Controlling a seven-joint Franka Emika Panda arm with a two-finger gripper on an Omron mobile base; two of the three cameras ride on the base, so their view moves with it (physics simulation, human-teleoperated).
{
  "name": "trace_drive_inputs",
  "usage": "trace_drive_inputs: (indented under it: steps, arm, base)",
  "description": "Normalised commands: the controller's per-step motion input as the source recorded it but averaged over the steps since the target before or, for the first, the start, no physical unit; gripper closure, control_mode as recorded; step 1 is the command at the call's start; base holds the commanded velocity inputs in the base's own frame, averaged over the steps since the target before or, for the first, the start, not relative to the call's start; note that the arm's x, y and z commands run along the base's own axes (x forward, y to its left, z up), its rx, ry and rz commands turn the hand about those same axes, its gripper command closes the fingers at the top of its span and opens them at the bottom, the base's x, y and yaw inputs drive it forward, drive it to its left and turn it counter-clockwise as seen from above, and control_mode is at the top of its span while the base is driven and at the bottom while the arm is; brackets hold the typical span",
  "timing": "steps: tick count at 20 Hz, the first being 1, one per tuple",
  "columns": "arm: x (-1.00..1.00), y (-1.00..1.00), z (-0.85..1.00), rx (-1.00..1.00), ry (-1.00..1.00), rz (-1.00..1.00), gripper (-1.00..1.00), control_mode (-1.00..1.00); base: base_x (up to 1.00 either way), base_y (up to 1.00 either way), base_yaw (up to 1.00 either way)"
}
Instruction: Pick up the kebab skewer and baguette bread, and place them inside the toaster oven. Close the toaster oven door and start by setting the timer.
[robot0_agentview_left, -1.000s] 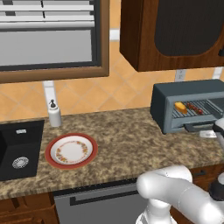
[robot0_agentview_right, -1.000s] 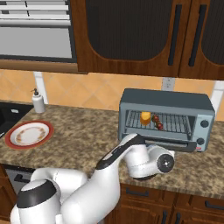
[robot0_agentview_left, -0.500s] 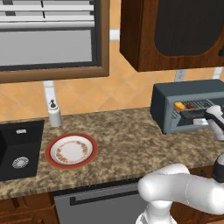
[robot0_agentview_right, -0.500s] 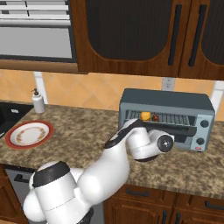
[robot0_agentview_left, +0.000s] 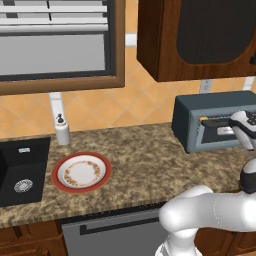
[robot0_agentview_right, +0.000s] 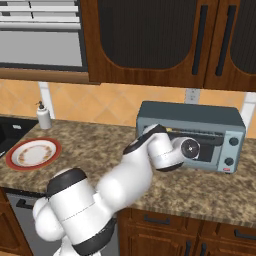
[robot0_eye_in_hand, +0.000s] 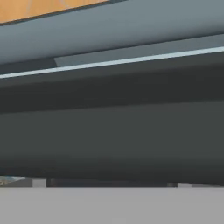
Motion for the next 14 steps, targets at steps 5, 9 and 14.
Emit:
trace_drive_inputs:
  steps: [5, 9, 14]
  arm:
    - [0.42, 0.0, 0.01, 0.0, 0.04, 0.0, -1.0, -1.0]
    - [0.49, 0.0, 0.0, 0.0, 0.01, 0.0, -1.0, -1.0]
    - [0.33, 0.0, 0.0, 0.0, 0.01, 0.0, -1.0, -1.0]
  base:
    - [0.0, 0.0, 0.0]
    - [0.0, 0.0, 0.0]
    - [0.0, 0.0, 0.0]
